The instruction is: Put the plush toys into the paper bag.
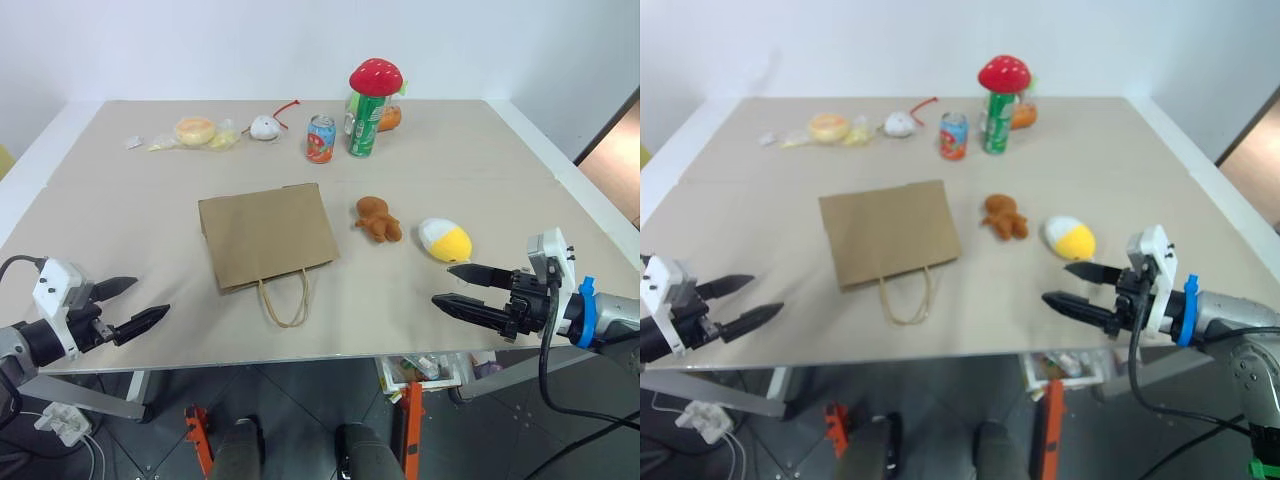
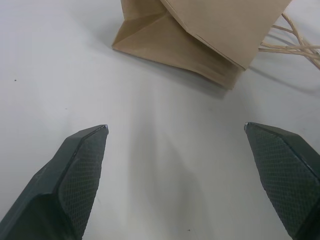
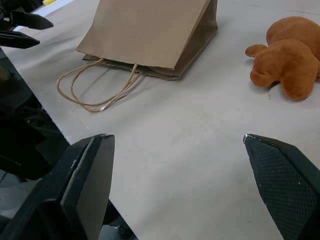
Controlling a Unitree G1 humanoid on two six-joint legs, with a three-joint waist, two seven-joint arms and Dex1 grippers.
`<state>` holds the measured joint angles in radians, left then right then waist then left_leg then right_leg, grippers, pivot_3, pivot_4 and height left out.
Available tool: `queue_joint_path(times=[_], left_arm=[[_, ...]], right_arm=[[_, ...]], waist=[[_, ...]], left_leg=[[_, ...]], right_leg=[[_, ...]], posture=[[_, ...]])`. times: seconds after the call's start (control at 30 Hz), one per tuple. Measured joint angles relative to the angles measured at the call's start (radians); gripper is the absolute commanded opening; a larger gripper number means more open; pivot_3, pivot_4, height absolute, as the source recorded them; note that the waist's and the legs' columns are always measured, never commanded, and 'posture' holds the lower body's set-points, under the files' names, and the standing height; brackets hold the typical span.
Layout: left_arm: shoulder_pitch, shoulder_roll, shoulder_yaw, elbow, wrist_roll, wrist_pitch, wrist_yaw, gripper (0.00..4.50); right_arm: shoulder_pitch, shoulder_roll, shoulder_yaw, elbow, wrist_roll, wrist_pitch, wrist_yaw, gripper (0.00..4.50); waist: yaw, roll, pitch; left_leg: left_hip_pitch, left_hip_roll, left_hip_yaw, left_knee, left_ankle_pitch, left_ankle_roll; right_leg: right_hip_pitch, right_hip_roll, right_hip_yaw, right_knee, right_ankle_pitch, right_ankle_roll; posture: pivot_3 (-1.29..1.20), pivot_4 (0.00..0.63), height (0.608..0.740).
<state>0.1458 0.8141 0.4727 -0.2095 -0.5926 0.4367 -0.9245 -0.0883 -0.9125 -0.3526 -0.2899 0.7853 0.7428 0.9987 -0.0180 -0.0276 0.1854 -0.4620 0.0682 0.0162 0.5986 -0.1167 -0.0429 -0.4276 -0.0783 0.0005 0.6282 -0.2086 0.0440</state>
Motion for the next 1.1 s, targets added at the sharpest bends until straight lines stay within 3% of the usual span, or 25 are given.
queue_joint_path(times=[0.1, 0.2, 0.43, 0.63, 0.77, 1.1], left_arm=[[-0.004, 0.000, -0.014, 0.004, 0.025, -0.033, -0.011, 4.50], [-0.018, 0.025, -0.116, 0.046, 0.115, -0.192, -0.130, 4.50], [-0.203, 0.022, -0.254, 0.107, 0.155, -0.464, -0.360, 4.50], [-0.401, -0.056, -0.440, 0.117, 0.219, -0.655, -0.466, 4.50], [-0.538, -0.108, -0.546, 0.259, 0.319, -0.853, -0.529, 4.50], [-0.702, -0.201, -0.637, 0.523, 0.412, -1.069, -0.542, 4.50]], right_arm=[[0.001, 0.001, 0.000, -0.001, 0.000, 0.000, -0.001, 4.45], [0.004, 0.002, 0.004, -0.019, -0.001, 0.001, -0.001, 4.45], [-0.025, 0.001, 0.092, -0.117, 0.013, 0.024, 0.002, 4.45], [-0.143, 0.046, 0.222, -0.233, 0.066, 0.060, -0.007, 4.45], [-0.194, 0.080, 0.296, -0.234, 0.058, 0.064, -0.024, 4.45], [-0.172, 0.095, 0.306, -0.232, 0.042, 0.059, -0.068, 4.45]], waist=[[0.000, 0.000, 0.000], [0.001, 0.000, 0.000], [0.001, 0.000, 0.000], [0.001, 0.000, -0.001], [0.002, 0.000, -0.001], [0.005, -0.001, -0.001]], left_leg=[[0.000, 0.000, 0.000, 0.000, 0.000, 0.000], [0.000, 0.000, 0.001, 0.000, 0.000, 0.000], [0.000, 0.000, 0.001, 0.000, 0.000, 0.000], [-0.001, 0.000, 0.001, 0.002, 0.001, 0.002], [-0.001, 0.000, 0.000, 0.002, 0.003, 0.004], [-0.001, 0.000, 0.000, 0.005, 0.003, 0.005]], right_leg=[[0.000, 0.000, 0.000, 0.000, 0.000, 0.000], [0.000, 0.000, 0.000, 0.000, 0.000, 0.000], [0.003, 0.000, 0.000, 0.000, 0.001, -0.001], [0.004, 0.001, 0.001, 0.001, 0.001, 0.001], [0.004, 0.002, 0.001, 0.002, 0.001, 0.001], [0.005, 0.003, 0.002, 0.003, 0.002, 0.003]], posture=[[0.00, 0.150, 0.740], [0.00, 0.150, 0.740], [0.00, 0.150, 0.740], [0.00, 0.150, 0.740], [0.00, 0.150, 0.740], [0.00, 0.150, 0.740]])
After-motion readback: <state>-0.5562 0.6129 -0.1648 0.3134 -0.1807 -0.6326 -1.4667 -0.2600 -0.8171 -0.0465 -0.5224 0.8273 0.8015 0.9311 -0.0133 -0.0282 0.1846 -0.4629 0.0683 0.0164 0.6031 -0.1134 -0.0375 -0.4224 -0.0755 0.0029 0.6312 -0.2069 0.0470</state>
